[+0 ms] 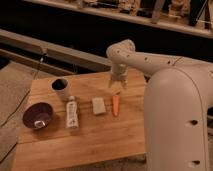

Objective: Drag the pepper across the table

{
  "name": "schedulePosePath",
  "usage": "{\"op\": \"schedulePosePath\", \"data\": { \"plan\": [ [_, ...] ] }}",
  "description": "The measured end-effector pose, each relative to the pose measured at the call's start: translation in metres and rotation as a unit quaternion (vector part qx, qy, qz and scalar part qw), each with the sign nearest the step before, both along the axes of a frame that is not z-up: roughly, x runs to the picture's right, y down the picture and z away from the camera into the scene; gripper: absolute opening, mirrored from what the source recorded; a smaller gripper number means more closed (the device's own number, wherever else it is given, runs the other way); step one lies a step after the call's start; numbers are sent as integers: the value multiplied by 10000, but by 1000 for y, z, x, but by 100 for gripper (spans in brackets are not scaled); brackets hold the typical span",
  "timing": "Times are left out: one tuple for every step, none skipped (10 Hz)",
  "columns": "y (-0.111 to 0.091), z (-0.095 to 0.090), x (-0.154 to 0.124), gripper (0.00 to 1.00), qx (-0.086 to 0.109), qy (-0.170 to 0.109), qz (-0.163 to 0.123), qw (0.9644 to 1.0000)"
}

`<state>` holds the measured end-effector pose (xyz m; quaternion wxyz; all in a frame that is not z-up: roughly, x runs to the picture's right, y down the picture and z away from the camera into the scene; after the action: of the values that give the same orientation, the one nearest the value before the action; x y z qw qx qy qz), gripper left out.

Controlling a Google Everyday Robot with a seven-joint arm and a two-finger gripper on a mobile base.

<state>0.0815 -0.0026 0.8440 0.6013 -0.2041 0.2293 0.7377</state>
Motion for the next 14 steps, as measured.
{"op": "schedulePosePath", "data": {
  "plan": [
    [2,7,2,65,25,-118,6,9999],
    [3,11,2,65,37,-181,-12,9998],
    [6,16,0,65,42,-274,-76,9996],
    [9,21,-2,65,37,-347,-154,9993],
    [10,23,-4,65,29,-388,-220,9990],
    [12,24,-6,65,12,-416,-281,9987],
    [14,23,-6,65,-52,-407,-348,9986],
    [18,26,-6,65,-100,-400,-396,9984],
    [22,31,-4,65,-142,-389,-424,9982],
    [25,35,-3,65,-173,-382,-437,9982],
    [32,43,-1,65,-228,-372,-447,9980],
    [36,46,2,65,-263,-358,-446,9980],
    [41,51,4,65,-303,-339,-447,9980],
    [43,54,6,65,-323,-329,-446,9979]
  ]
}}
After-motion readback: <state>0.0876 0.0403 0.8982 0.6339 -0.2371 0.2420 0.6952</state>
